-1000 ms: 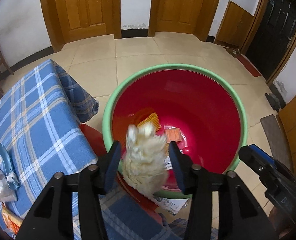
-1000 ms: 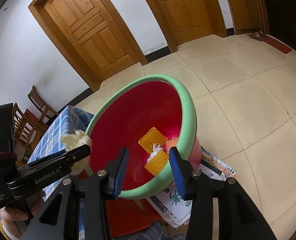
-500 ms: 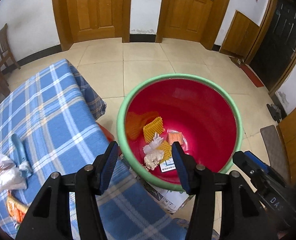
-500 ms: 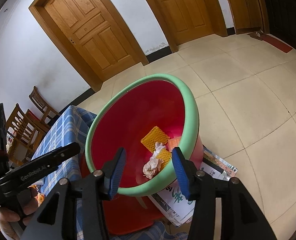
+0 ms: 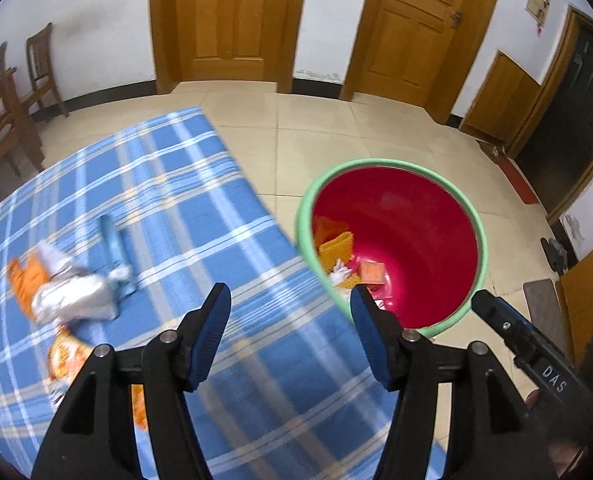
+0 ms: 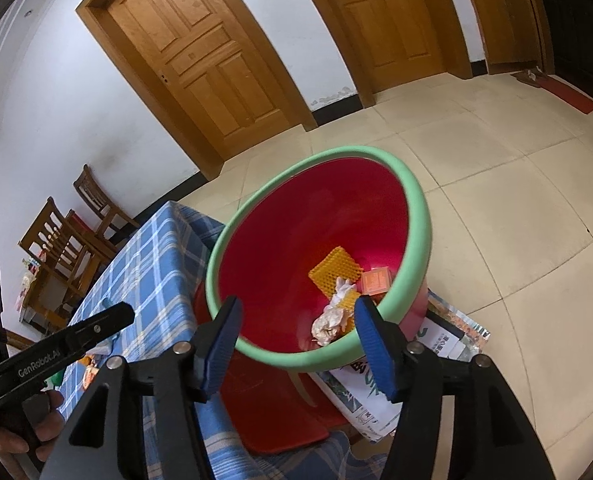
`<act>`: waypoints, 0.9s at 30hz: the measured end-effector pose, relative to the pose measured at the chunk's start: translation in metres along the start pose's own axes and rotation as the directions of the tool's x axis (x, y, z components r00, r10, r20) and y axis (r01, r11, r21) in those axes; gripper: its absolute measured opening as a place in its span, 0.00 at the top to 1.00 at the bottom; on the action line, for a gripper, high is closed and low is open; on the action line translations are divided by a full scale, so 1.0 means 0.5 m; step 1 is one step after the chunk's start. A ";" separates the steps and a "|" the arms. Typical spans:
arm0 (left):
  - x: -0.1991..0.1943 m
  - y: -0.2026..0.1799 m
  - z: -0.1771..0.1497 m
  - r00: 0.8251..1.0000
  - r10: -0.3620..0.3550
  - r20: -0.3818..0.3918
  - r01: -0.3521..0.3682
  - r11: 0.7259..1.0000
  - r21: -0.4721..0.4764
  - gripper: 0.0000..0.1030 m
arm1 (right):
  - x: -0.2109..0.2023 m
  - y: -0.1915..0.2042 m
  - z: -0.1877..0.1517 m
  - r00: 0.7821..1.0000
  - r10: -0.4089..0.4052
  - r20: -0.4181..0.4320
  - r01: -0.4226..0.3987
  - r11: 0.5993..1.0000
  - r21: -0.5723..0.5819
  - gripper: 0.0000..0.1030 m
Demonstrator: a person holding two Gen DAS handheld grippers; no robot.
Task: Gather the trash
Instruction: 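Move both tools back over the table toward the snack bag and green toy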
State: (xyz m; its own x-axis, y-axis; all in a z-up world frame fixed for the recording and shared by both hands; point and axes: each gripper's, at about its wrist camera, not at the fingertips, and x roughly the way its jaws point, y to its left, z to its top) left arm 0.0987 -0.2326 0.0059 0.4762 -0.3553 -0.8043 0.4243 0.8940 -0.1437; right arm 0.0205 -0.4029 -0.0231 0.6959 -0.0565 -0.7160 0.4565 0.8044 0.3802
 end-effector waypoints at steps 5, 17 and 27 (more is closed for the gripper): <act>-0.026 0.060 -0.024 0.999 0.048 0.007 -0.047 0.997 -0.062 0.39 | -0.004 0.024 -0.012 1.000 0.019 -0.008 -0.020 1.000 -0.022 0.40; -0.080 0.193 -0.098 0.987 0.162 -0.003 -0.160 0.968 -0.194 0.39 | -0.017 0.081 -0.045 0.998 0.056 -0.031 -0.059 0.996 -0.074 0.39; -0.086 0.264 -0.158 0.972 0.231 -0.034 -0.232 0.942 -0.241 0.39 | -0.012 0.111 -0.064 0.996 0.063 -0.060 -0.069 0.992 -0.101 0.37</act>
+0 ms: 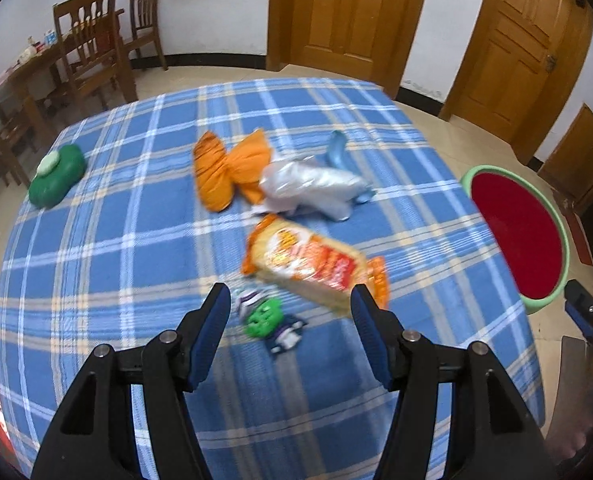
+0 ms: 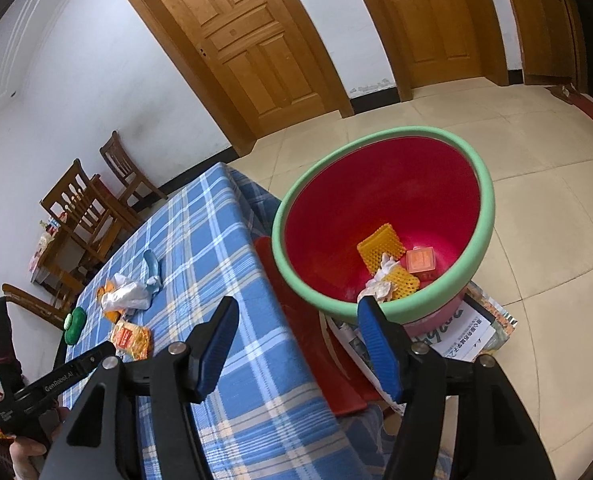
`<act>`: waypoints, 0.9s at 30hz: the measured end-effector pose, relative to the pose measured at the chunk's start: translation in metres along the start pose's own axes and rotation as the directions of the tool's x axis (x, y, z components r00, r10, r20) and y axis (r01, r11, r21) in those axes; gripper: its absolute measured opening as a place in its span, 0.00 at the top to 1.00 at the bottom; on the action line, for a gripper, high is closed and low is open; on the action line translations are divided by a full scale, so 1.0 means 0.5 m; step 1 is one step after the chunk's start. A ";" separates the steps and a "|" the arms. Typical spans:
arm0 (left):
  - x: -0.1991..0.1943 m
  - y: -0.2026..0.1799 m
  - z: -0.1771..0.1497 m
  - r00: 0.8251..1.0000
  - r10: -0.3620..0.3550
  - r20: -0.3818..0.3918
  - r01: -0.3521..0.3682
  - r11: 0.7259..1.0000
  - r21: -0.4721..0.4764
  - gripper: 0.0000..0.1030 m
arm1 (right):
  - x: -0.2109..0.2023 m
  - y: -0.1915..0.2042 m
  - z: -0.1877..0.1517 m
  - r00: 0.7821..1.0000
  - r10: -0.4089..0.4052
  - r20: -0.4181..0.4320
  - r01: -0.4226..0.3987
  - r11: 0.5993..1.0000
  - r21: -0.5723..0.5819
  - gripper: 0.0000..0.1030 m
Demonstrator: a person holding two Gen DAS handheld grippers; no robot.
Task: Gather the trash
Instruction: 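Move both tools back over the table toward the snack bag and green toy, then grasp the orange snack bag with the right tool while the left tool grasps the green toy figure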
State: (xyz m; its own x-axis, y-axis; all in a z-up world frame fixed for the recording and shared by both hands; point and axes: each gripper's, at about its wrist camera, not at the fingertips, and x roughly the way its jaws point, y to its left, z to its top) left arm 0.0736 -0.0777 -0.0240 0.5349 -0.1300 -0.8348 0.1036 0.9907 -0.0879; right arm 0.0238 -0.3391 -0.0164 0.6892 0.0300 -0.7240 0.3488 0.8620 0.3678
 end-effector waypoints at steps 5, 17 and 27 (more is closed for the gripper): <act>0.011 0.020 -0.013 1.000 0.005 -0.010 -0.005 1.000 -0.014 0.39 | 0.007 0.015 -0.008 1.000 0.003 -0.015 -0.003 1.000 -0.015 0.37; 0.039 0.028 -0.031 0.999 -0.020 -0.031 0.019 1.000 -0.021 0.56 | 0.018 0.030 -0.015 0.999 -0.003 -0.034 0.002 0.999 -0.034 0.37; 0.032 0.040 -0.035 0.999 -0.043 -0.016 0.042 0.999 -0.029 0.57 | 0.022 0.071 -0.006 0.999 -0.001 -0.035 -0.002 0.995 -0.100 0.37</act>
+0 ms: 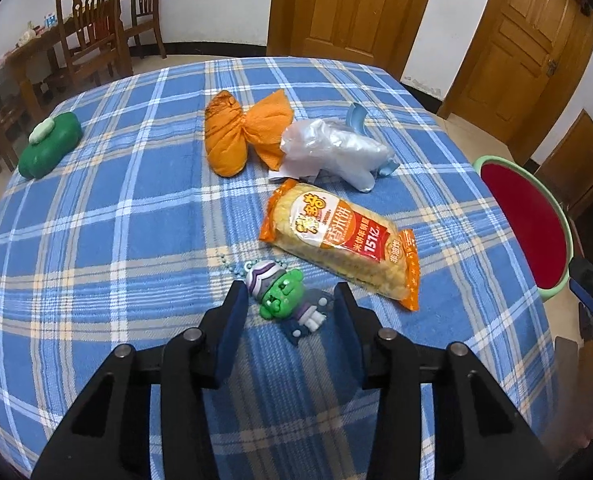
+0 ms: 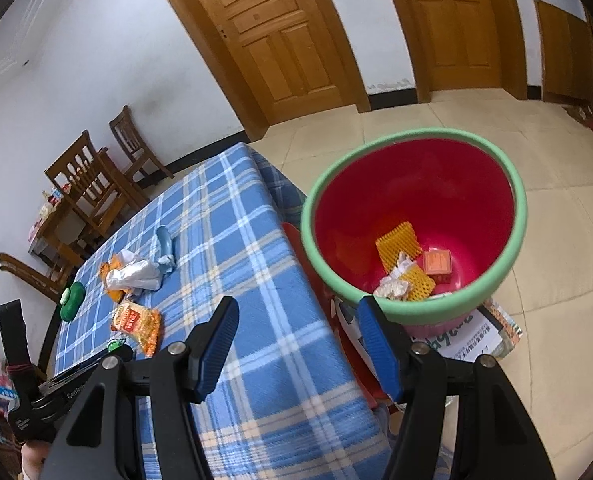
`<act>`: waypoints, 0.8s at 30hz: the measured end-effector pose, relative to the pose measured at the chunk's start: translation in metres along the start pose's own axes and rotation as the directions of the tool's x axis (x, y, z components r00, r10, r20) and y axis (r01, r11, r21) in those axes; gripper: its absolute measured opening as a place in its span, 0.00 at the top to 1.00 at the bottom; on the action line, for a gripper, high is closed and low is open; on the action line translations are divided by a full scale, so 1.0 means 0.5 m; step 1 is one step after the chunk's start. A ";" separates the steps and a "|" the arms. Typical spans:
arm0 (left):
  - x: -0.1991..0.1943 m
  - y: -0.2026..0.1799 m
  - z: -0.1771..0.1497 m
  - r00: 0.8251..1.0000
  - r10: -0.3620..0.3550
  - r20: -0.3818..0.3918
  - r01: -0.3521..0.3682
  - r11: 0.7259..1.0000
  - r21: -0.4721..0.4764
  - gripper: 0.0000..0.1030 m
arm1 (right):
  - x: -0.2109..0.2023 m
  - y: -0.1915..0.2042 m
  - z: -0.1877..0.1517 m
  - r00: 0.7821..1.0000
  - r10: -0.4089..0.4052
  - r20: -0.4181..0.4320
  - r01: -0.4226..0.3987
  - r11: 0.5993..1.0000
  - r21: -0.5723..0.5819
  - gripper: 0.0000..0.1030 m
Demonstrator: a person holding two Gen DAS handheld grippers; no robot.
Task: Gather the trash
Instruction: 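Grasp the orange snack bag with the right tool while the left tool grasps the green toy figure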
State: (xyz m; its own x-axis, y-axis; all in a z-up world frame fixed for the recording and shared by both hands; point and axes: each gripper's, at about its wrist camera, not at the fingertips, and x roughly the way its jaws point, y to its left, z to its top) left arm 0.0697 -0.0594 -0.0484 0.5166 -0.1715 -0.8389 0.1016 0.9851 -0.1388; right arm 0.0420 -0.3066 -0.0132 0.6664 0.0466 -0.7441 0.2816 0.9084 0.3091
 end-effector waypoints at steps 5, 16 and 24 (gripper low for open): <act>-0.023 0.029 0.005 1.000 -0.002 0.030 0.003 0.999 -0.033 0.57 | 0.008 0.037 0.008 1.000 0.022 -0.010 -0.022 0.999 -0.043 0.37; -0.072 0.126 0.011 0.993 0.068 0.091 -0.057 0.991 -0.121 0.57 | 0.061 0.139 0.002 0.993 0.073 -0.088 -0.086 0.984 -0.154 0.35; -0.082 0.185 0.002 0.989 0.109 0.099 -0.092 0.982 -0.168 0.57 | 0.117 0.242 -0.020 0.981 0.089 -0.173 -0.138 0.945 -0.295 0.30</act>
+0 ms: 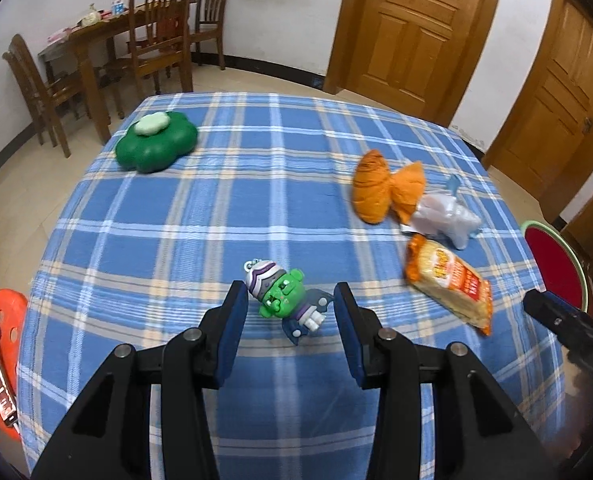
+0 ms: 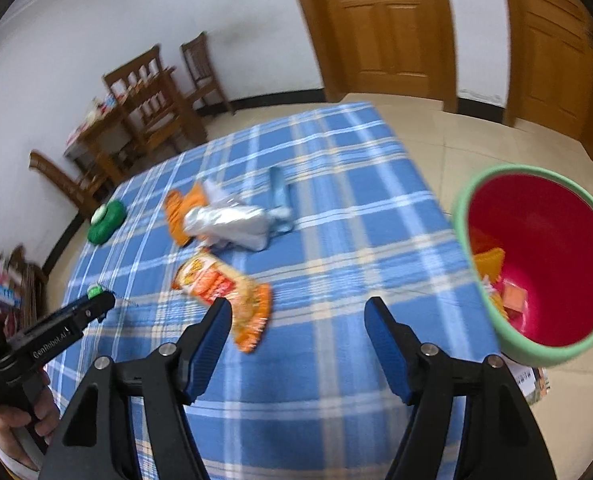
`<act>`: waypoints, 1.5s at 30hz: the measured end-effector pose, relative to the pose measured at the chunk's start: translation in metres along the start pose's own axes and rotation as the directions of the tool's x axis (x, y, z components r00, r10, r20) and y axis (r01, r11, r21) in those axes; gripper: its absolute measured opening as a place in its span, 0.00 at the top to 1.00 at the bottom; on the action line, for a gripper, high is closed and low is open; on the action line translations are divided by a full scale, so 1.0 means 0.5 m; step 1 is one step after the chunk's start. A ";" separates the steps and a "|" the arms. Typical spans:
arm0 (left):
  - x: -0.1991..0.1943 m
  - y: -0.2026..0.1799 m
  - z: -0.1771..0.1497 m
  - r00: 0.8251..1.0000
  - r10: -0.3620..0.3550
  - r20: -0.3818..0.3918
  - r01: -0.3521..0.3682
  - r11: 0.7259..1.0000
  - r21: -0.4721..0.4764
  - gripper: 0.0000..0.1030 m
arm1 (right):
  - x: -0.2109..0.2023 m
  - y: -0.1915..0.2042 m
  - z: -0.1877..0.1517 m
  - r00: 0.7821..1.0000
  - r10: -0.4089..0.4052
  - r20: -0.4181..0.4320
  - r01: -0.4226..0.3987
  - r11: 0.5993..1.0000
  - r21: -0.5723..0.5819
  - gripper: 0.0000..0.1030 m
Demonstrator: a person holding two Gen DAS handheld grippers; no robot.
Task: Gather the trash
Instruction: 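Grasp the orange snack bag with the right tool while the left tool grasps the green toy figure, then carry the snack bag and green toy with both tools toward the red bucket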
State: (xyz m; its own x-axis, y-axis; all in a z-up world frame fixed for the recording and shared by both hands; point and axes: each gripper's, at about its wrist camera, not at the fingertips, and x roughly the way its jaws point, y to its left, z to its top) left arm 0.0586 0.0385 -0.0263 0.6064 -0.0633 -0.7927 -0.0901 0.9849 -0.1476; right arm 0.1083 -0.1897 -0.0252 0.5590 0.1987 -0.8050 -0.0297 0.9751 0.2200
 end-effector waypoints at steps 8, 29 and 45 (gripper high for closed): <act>0.007 0.049 -0.004 1.000 0.015 -0.006 -0.015 0.999 -0.051 0.57 | 0.057 0.067 0.016 0.999 0.013 -0.052 -0.018 0.994 -0.105 0.21; 0.011 0.076 -0.011 1.000 -0.001 -0.011 0.000 0.996 -0.088 0.57 | 0.122 0.126 -0.001 0.997 -0.020 -0.077 0.002 0.973 -0.231 0.47; -0.014 0.027 -0.013 0.999 -0.043 0.004 0.043 0.998 -0.038 0.57 | 0.043 0.075 -0.053 0.996 0.071 -0.057 -0.077 0.991 -0.110 0.52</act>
State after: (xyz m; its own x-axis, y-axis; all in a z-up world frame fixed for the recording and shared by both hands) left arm 0.0479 0.0513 -0.0266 0.6126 -0.1050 -0.7834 -0.0935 0.9745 -0.2038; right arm 0.0972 -0.1464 -0.0487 0.5077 0.2730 -0.8172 -0.1641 0.9618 0.2193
